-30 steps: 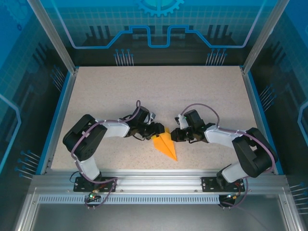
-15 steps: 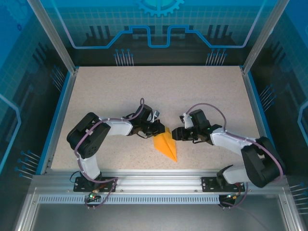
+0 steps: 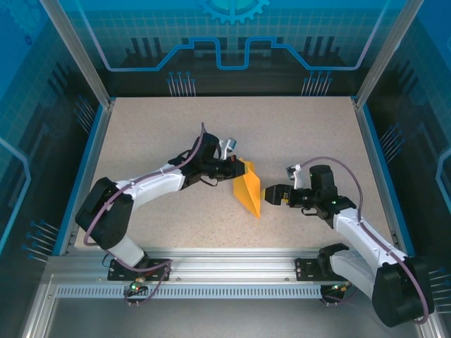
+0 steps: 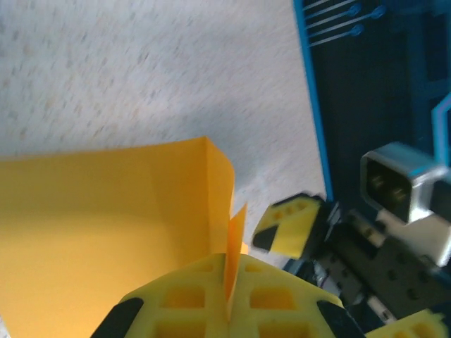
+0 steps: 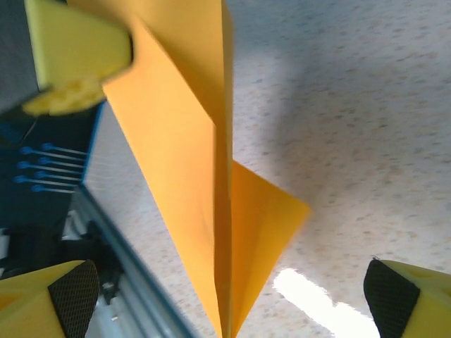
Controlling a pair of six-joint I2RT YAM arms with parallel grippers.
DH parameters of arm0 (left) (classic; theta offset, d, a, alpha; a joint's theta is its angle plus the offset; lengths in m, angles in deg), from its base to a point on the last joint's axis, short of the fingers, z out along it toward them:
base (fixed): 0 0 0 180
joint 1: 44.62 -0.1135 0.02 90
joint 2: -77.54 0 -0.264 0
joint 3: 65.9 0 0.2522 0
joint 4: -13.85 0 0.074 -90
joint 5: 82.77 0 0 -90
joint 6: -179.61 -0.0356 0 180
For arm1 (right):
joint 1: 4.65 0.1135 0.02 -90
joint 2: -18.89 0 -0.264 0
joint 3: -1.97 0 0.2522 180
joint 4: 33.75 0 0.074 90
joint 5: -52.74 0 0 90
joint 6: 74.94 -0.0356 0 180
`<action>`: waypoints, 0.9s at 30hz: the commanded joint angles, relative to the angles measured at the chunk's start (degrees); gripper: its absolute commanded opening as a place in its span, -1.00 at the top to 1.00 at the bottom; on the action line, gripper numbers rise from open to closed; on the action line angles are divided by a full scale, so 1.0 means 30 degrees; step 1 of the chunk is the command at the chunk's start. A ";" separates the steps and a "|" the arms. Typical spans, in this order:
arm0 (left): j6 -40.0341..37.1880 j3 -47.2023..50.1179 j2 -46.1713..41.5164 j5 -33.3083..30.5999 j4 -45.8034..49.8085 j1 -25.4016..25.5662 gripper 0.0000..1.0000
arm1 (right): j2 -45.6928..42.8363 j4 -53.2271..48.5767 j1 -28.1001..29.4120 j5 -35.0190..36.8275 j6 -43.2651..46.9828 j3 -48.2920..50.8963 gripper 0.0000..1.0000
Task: Fold a paper plane with a square sheet of paper (fold left side to right side)
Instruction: Turn over the paper at the center of the table.
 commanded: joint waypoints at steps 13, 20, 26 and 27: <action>0.0356 -0.1411 -0.1856 0.0722 -0.0216 -0.0550 1.00 | 0.0480 0.2479 -0.0355 -0.6551 -0.2957 0.1204 -0.99; 0.1394 -0.1108 -0.1739 0.1548 -0.1509 -0.0566 1.00 | 0.1018 0.5441 -0.0061 -0.7222 -0.4809 0.1345 -0.98; 0.2364 -0.0877 -0.1309 0.2370 -0.2869 -0.0566 1.00 | 0.1919 0.6562 0.0508 -0.7857 -0.5550 0.0465 -0.77; 0.2489 -0.0796 -0.1225 0.2448 -0.3096 -0.0546 1.00 | 0.1995 0.6708 0.0546 -0.7878 -0.5675 0.0336 -0.71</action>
